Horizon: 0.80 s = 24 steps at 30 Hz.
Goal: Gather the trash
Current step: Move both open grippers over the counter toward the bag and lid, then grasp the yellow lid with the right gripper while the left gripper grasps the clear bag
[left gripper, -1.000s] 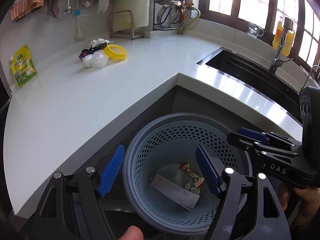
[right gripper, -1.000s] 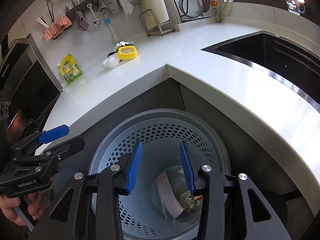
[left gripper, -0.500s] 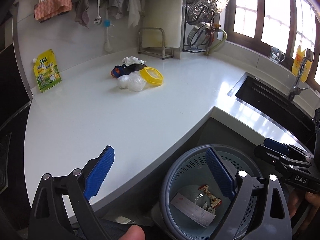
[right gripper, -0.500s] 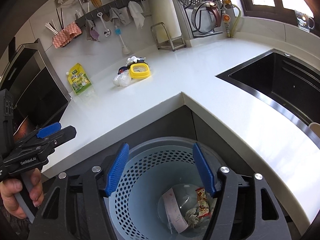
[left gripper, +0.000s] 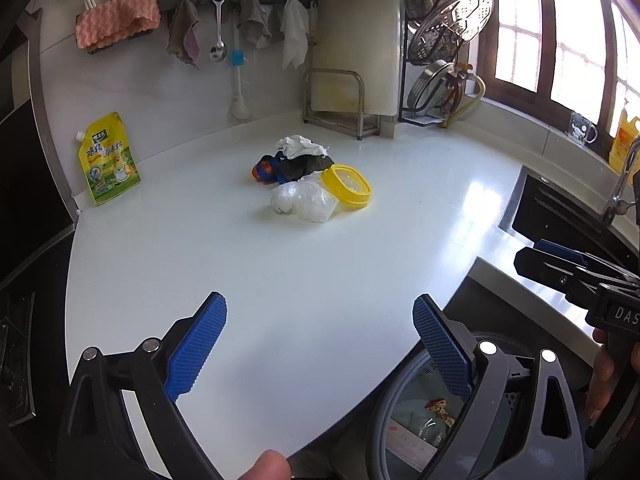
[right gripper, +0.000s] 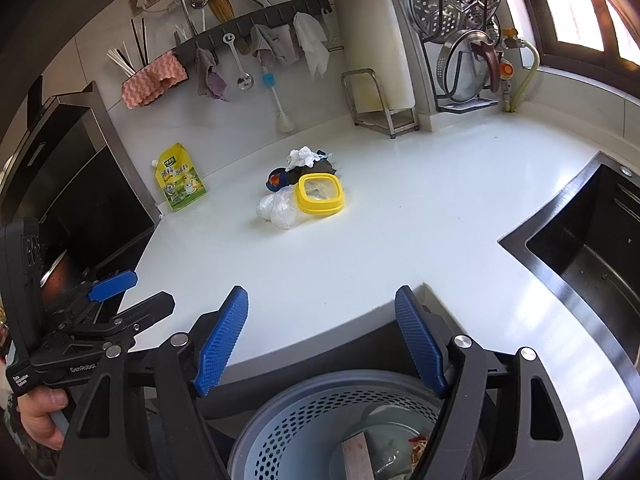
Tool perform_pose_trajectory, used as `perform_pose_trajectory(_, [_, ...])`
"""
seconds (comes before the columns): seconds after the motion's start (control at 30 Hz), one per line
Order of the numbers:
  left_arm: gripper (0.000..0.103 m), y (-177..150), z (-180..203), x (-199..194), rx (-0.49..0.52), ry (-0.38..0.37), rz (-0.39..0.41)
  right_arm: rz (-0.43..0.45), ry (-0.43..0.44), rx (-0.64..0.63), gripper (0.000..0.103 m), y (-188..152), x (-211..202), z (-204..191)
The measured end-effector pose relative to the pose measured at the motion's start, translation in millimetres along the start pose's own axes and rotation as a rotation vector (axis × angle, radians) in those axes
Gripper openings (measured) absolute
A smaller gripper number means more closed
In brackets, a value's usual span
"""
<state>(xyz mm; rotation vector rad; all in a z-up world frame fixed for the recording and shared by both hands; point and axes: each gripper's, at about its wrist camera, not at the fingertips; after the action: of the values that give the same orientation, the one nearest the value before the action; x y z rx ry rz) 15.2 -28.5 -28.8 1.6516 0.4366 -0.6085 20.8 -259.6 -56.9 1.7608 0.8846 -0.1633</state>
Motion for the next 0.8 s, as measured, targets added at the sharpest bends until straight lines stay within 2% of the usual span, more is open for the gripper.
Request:
perform_pose_trajectory(0.37, [0.095,37,-10,64,0.029,0.008,-0.041,-0.091,-0.001,-0.043,0.08,55,93,11])
perform_pose_trajectory(0.57, [0.095,50,-15,92,0.031,0.002,-0.064,-0.154,0.044,-0.027,0.088,84,151,20])
perform_pose_trajectory(0.7, [0.095,56,-19,108,0.031,0.001,-0.073,-0.203,0.032,-0.064,0.088,97,187,21])
perform_pose_trajectory(0.8, [0.095,58,-19,118,0.035,0.001,-0.078,-0.232,0.066,-0.058,0.088,105,208,24])
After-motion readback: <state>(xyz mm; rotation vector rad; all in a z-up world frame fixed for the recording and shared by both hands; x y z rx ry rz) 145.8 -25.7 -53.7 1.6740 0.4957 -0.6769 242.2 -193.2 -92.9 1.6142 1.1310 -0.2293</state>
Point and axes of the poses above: each gripper's, at about its wrist camera, not at the fingertips, and x roughly the way its jaws point, z to its right, y to its top, and after that the axes turned 7 degrees about y, right-handed
